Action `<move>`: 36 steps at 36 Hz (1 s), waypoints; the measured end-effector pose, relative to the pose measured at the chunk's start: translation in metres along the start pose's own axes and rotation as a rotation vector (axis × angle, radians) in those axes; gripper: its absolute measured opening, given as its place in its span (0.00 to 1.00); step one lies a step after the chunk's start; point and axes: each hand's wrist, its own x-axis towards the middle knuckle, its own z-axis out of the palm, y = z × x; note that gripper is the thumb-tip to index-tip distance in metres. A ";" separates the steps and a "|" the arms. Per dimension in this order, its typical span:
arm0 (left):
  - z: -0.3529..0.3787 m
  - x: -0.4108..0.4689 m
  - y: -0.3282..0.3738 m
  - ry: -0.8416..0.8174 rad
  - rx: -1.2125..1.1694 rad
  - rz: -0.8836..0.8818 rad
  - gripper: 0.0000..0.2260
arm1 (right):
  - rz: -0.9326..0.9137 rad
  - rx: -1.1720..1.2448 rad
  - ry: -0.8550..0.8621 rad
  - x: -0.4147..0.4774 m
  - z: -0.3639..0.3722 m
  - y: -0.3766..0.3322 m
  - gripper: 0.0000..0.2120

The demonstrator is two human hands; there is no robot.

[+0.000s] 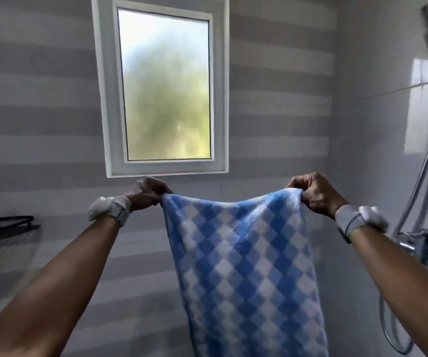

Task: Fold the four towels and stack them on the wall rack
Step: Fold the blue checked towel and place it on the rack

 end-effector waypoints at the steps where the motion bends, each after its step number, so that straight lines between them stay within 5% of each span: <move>1: -0.002 -0.001 -0.002 0.042 -0.016 -0.019 0.23 | 0.008 -0.006 0.042 -0.001 -0.001 0.003 0.10; 7: -0.008 -0.001 0.000 0.305 -0.176 -0.096 0.11 | -0.027 -0.056 0.187 -0.005 -0.021 0.007 0.22; 11: -0.006 0.008 0.014 0.273 -0.309 -0.153 0.10 | -0.078 -0.006 0.242 0.006 -0.021 -0.002 0.20; 13: -0.006 0.008 0.019 0.265 -0.328 -0.138 0.11 | -0.039 0.043 0.199 0.004 -0.018 -0.004 0.12; 17: -0.006 0.002 0.025 0.235 -0.324 -0.103 0.11 | 0.138 0.231 0.077 -0.004 -0.003 -0.002 0.15; 20: -0.010 0.000 0.022 0.195 -0.243 -0.082 0.04 | 0.100 0.311 0.078 -0.009 -0.002 -0.005 0.13; 24: -0.013 -0.005 0.020 0.182 -0.149 -0.064 0.06 | 0.005 0.290 0.006 -0.012 -0.008 -0.007 0.05; 29: -0.009 -0.004 0.016 0.208 -0.122 -0.017 0.06 | 0.030 0.146 -0.090 -0.006 0.000 0.000 0.17; 33: -0.004 0.001 0.023 0.396 -0.219 -0.010 0.02 | -0.057 -0.105 0.153 -0.003 0.010 0.001 0.19; 36: -0.006 0.001 0.027 0.366 -0.357 -0.079 0.08 | -0.141 -0.190 0.358 -0.002 0.008 -0.006 0.08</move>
